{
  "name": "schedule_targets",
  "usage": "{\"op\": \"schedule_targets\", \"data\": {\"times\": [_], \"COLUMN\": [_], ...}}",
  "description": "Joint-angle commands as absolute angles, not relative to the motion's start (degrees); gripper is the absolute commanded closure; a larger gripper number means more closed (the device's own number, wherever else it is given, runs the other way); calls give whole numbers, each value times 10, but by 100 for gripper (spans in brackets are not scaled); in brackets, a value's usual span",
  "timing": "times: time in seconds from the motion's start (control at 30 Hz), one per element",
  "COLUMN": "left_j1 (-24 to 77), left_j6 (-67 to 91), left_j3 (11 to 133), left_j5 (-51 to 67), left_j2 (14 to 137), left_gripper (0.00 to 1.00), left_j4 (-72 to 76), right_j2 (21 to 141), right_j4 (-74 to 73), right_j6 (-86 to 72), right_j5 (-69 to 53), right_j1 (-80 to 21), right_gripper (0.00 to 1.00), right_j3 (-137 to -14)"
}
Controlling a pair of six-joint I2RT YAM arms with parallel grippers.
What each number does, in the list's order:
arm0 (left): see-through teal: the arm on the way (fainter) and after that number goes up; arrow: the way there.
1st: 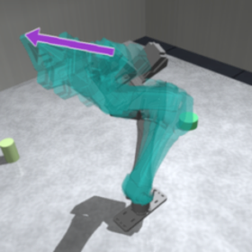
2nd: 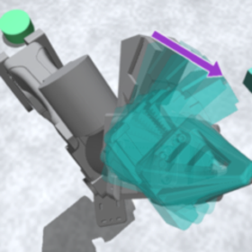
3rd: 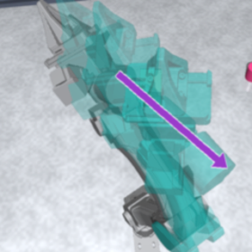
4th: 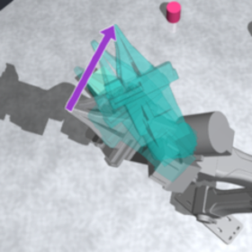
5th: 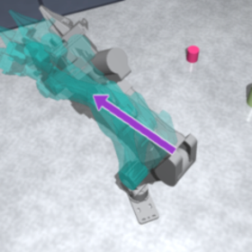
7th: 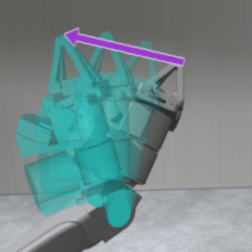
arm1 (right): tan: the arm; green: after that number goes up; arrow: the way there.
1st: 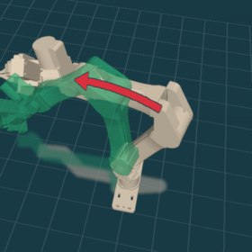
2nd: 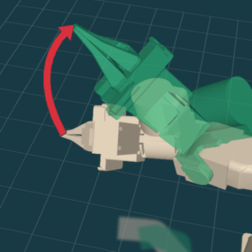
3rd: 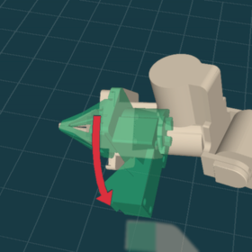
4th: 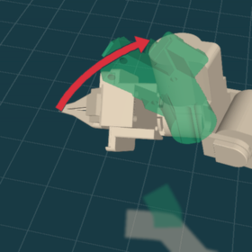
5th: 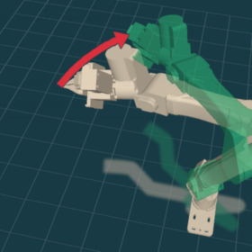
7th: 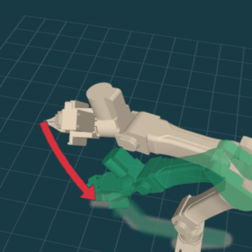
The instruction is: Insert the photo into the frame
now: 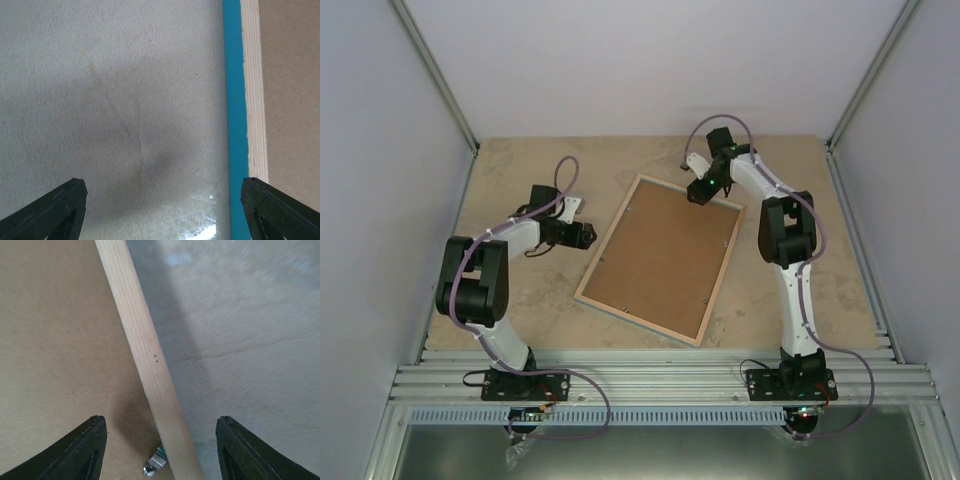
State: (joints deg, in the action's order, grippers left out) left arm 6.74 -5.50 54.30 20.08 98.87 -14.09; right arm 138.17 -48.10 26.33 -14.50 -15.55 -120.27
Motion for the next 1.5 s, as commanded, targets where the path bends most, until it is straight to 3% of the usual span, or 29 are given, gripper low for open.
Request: {"op": "schedule_targets", "data": {"times": [0.0, 0.13, 0.6, 0.73, 0.87, 1.03, 1.23, 1.47], "left_j1": [68, 69, 69, 69, 69, 69, 69, 69], "left_j6": [-47, -46, -44, -44, -42, -40, -40, -40], "left_j3": [534, 530, 533, 529, 523, 523, 519, 486], "left_j5": [200, 201, 193, 193, 194, 193, 216, 245], "left_j2": [989, 989, 986, 982, 978, 977, 972, 906], "left_gripper": [14, 14, 16, 16, 16, 16, 16, 14], "left_j4": [-126, -124, -126, -127, -125, -123, -120, -102], "right_j2": [1403, 1409, 1409, 1412, 1416, 1407, 1423, 1433], "right_j4": [-486, -482, -501, -510, -528, -537, -521, -496], "right_j6": [259, 260, 337, 365, 382, 383, 405, 501], "right_j5": [-102, -83, -31, -24, -15, -19, -54, -109], "right_j1": [-154, -154, -154, -154, -154, -154, -160, -213], "right_gripper": [39, 43, 75, 78, 69, 67, 97, 99], "right_j3": [-1190, -1182, -1141, -1137, -1145, -1151, -1167, -1193]}}
